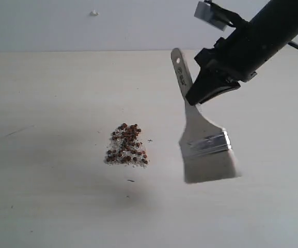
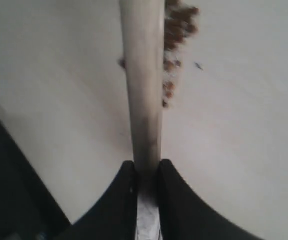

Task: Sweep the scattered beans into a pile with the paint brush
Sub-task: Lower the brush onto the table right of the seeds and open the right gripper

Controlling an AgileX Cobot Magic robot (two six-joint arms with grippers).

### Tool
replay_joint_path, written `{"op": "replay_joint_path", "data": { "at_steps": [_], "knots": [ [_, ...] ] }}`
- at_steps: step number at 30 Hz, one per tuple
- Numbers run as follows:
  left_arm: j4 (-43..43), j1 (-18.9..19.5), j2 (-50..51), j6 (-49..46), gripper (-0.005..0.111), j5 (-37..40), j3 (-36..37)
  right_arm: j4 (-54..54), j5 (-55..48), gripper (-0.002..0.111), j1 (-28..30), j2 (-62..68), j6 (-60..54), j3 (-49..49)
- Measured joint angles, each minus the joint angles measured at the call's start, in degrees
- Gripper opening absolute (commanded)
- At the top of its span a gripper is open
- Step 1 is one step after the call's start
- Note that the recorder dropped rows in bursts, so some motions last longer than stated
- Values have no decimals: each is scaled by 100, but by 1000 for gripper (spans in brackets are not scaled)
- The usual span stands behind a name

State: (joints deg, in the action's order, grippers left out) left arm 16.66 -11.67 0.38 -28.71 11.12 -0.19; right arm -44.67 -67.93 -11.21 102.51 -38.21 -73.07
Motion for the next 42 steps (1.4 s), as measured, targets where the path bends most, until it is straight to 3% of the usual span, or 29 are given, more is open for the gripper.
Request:
{"op": "replay_joint_path", "data": {
  "at_steps": [4, 10, 19, 34, 38, 42],
  "knots": [
    [0, 0, 0, 0, 0, 0, 0, -1337, 675, 0, 312, -102, -652, 799],
    [0, 0, 0, 0, 0, 0, 0, -1763, 1432, 0, 515, 320, -861, 1753],
    [0, 0, 0, 0, 0, 0, 0, -2376, 1259, 0, 515, 1059, -1212, 1819],
    [0, 0, 0, 0, 0, 0, 0, -2455, 2559, 0, 515, 1157, -1322, 1819],
    [0, 0, 0, 0, 0, 0, 0, -2455, 2664, 11, 515, 1157, -1342, 1819],
    [0, 0, 0, 0, 0, 0, 0, -2425, 2789, 36, 515, 1133, -1342, 1819]
  ]
}}
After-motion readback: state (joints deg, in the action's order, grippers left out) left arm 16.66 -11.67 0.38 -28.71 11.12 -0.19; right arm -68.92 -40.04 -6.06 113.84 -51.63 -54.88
